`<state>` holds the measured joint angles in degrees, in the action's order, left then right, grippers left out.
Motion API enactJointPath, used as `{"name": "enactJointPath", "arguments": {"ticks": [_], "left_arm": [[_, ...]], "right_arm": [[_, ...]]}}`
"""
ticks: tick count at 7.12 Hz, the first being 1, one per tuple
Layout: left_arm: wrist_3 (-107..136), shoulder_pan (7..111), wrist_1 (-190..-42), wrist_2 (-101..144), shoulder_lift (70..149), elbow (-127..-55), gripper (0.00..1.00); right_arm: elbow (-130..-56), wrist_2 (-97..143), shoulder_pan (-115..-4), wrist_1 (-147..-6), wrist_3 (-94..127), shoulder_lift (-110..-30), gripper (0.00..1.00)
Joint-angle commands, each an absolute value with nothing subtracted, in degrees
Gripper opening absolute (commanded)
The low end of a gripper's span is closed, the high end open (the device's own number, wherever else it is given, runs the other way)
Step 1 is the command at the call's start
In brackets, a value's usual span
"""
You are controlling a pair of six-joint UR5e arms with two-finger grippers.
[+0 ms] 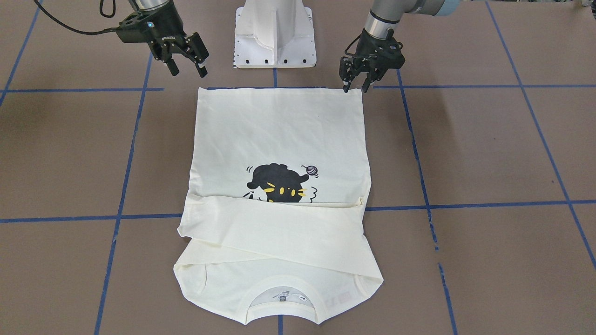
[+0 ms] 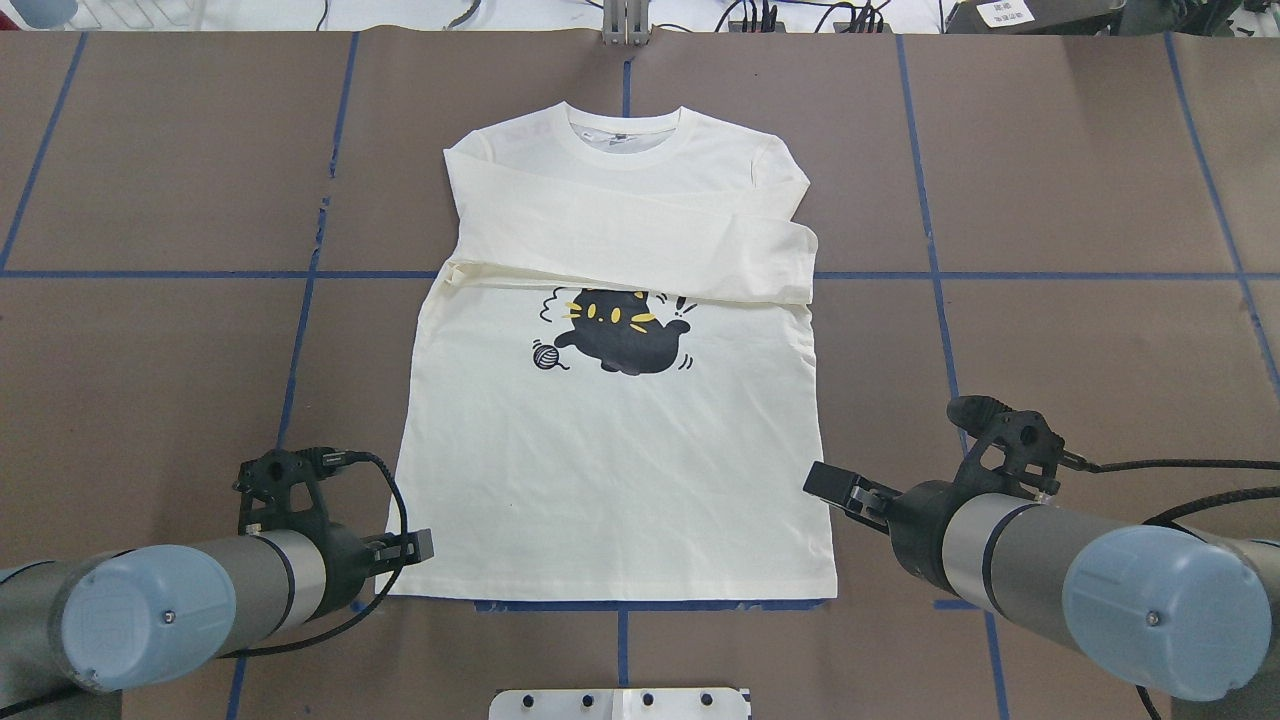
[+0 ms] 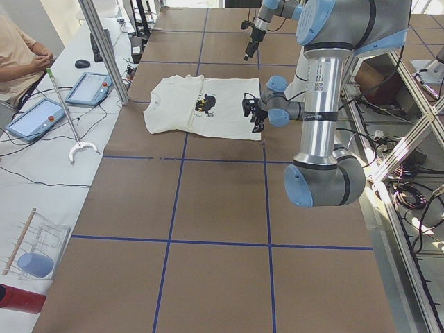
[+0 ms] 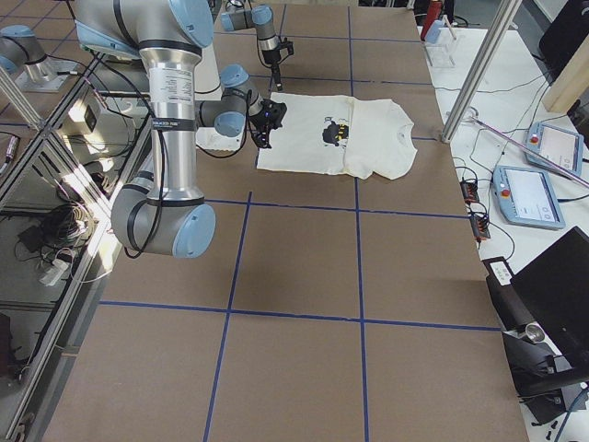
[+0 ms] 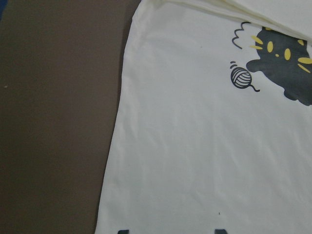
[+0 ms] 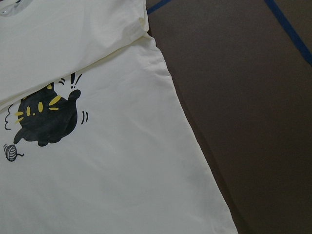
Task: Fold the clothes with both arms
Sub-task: 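Move both grippers to the hem corners nearest the robot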
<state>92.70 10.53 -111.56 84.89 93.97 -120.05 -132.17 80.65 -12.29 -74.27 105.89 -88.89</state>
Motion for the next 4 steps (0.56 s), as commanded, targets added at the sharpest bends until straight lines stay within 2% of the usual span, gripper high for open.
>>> {"name": "enactJointPath", "arguments": {"ticks": [1, 4], "left_arm": [[93.34, 9.49, -111.53, 84.64, 93.78, -118.04, 0.65], [93.34, 8.62, -111.53, 84.64, 93.87, -116.81, 0.63]], "right_arm": [[-132.1, 80.07, -12.22, -74.27, 105.91, -89.03, 0.99], [-132.01, 80.07, -12.13, -74.27, 105.91, -89.12, 0.99]]}}
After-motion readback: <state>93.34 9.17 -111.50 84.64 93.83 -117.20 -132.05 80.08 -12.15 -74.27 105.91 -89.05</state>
